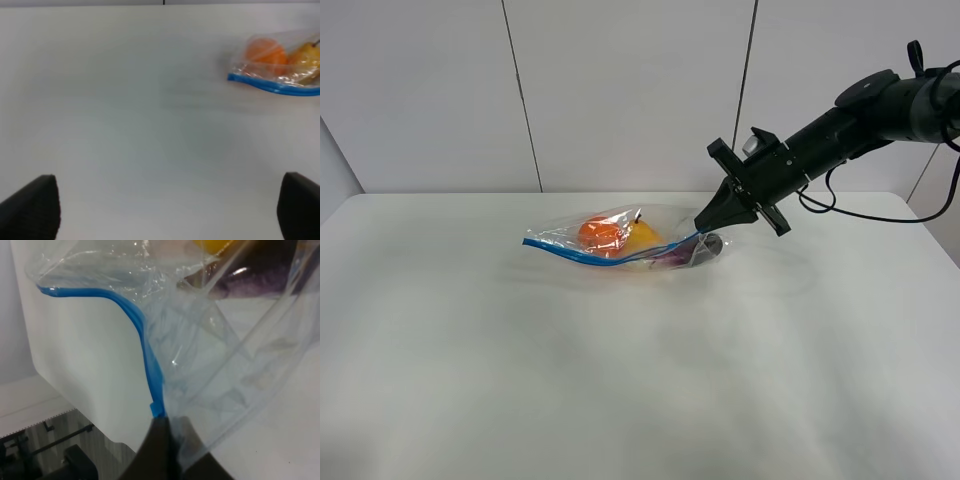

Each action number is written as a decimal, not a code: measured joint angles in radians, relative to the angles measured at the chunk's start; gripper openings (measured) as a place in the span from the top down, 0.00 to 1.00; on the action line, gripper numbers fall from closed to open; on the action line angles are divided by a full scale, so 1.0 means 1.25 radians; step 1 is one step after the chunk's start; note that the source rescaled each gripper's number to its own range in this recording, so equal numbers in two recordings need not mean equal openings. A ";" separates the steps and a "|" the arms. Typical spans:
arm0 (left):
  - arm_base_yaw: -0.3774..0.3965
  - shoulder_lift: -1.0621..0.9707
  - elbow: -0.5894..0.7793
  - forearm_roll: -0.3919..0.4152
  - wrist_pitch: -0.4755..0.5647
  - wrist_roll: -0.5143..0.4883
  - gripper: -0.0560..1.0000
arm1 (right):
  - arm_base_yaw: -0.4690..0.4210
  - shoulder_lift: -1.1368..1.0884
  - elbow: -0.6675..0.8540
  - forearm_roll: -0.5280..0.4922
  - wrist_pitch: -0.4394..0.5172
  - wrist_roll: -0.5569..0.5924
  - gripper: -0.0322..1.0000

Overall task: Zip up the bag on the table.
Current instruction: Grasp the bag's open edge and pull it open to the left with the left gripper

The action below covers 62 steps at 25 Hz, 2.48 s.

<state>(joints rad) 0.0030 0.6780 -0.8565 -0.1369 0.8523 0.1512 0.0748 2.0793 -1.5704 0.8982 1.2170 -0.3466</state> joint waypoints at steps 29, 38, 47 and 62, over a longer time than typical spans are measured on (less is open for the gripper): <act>-0.498 0.619 -0.012 -0.326 -0.672 1.062 0.00 | 0.000 0.000 -0.001 0.000 0.000 0.000 0.97; -0.597 0.823 -0.064 -0.329 -0.868 0.970 0.00 | 0.000 0.000 -0.001 0.000 0.000 0.000 0.97; -0.605 0.956 -0.157 -0.331 -0.922 0.888 0.00 | 0.000 0.000 -0.001 -0.005 0.000 0.000 0.97; -0.605 1.029 -0.189 -0.331 -0.938 0.859 0.51 | 0.000 0.000 -0.001 -0.009 -0.001 -0.001 0.97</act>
<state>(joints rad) -0.7532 1.9646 -1.0923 -0.5504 -0.3201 1.2246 0.0748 2.0793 -1.5722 0.8866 1.2161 -0.3477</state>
